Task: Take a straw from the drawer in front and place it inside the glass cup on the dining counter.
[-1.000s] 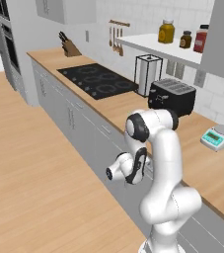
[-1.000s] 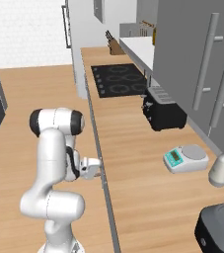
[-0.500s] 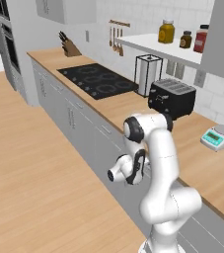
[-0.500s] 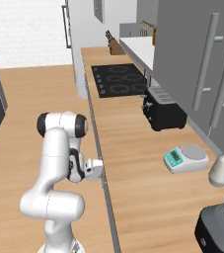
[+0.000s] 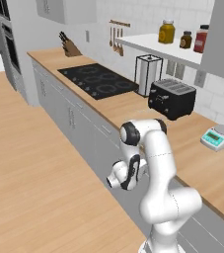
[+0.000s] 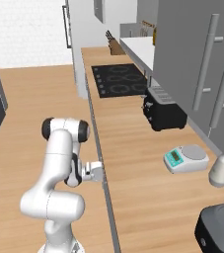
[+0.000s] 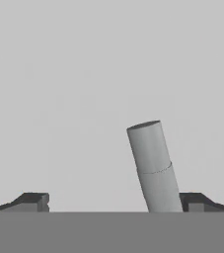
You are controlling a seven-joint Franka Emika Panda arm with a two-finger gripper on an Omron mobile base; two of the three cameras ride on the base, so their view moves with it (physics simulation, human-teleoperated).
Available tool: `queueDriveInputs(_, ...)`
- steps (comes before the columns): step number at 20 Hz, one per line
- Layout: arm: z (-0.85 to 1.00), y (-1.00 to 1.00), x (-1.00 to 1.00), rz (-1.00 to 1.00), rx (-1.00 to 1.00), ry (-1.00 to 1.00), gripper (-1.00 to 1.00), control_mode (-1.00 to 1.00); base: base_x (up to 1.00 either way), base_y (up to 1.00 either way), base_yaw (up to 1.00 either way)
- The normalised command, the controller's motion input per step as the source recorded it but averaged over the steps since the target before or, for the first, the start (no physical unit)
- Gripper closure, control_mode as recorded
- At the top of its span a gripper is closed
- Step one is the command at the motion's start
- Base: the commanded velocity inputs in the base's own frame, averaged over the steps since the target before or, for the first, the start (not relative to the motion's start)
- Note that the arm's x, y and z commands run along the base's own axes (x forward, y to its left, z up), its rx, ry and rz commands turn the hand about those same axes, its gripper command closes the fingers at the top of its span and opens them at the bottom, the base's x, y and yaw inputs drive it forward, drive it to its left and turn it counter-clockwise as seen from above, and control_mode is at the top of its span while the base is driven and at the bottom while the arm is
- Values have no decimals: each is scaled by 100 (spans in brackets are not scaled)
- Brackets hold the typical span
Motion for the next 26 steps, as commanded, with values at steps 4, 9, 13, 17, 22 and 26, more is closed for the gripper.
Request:
queueDriveInputs(4,-12,-81,0,0,28,0,-100,-100,0,0,0)
queueDriveInputs(9,0,-90,4,1,36,2,-100,-100,0,0,0)
queueDriveInputs(13,-24,-85,0,2,37,12,100,-100,0,0,0)
queueDriveInputs(17,-89,-30,26,2,37,24,100,-100,0,0,0)
queueDriveInputs(22,-100,11,42,8,42,35,100,-100,0,0,0)
queueDriveInputs(26,-100,58,19,18,52,30,100,-100,0,0,0)
